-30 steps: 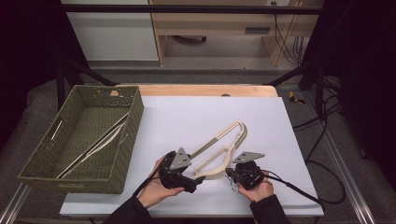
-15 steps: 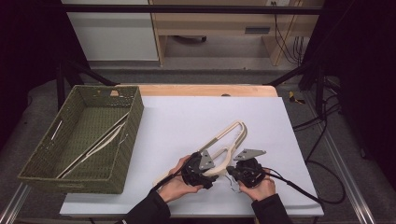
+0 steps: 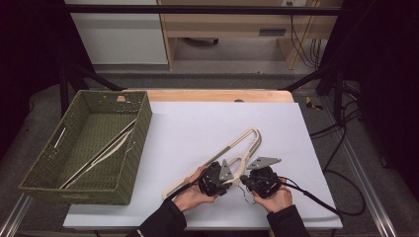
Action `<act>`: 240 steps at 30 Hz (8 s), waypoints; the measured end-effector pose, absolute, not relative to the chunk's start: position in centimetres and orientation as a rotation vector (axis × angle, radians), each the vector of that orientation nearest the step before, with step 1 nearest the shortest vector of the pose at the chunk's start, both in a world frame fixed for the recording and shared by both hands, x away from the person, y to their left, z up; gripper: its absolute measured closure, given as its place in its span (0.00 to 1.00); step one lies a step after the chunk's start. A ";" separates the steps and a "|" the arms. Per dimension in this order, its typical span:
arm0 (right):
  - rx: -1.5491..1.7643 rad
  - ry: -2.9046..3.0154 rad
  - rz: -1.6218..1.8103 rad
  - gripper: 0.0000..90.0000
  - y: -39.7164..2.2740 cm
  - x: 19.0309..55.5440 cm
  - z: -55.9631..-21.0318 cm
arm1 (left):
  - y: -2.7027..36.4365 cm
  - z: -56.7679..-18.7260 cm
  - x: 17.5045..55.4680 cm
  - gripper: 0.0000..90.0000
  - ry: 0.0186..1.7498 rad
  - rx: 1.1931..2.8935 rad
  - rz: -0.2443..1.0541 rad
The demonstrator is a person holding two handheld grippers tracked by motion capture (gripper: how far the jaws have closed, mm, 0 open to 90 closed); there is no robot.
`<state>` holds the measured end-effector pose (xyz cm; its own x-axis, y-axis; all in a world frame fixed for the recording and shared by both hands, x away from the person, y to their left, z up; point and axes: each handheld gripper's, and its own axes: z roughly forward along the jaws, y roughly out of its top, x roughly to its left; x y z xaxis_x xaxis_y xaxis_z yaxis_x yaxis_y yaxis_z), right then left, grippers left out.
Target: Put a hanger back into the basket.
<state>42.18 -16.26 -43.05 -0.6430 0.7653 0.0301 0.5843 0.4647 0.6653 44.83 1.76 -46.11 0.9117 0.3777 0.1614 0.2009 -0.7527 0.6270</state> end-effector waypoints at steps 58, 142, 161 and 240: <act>1.235 1.988 1.312 0.08 -26.0 41.3 -41.5 | 10.3 -38.0 46.0 0.96 0.695 2.176 0.575; 1.206 1.983 1.300 0.03 -26.4 40.8 -41.1 | 40.4 -29.8 47.8 0.95 0.885 2.046 0.878; 1.208 1.991 1.290 0.03 -26.3 40.8 -41.2 | 40.1 -35.8 48.1 0.95 0.934 2.175 0.859; 1.180 2.016 1.351 0.03 -25.3 40.6 -41.2 | 22.9 -34.8 41.3 0.04 0.754 1.771 0.524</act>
<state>40.63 -25.34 -41.22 -0.5393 0.8365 0.0965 0.4075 0.1590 0.8993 41.34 22.87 -34.77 0.7010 0.7130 -0.0157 0.2346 -0.2097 0.9492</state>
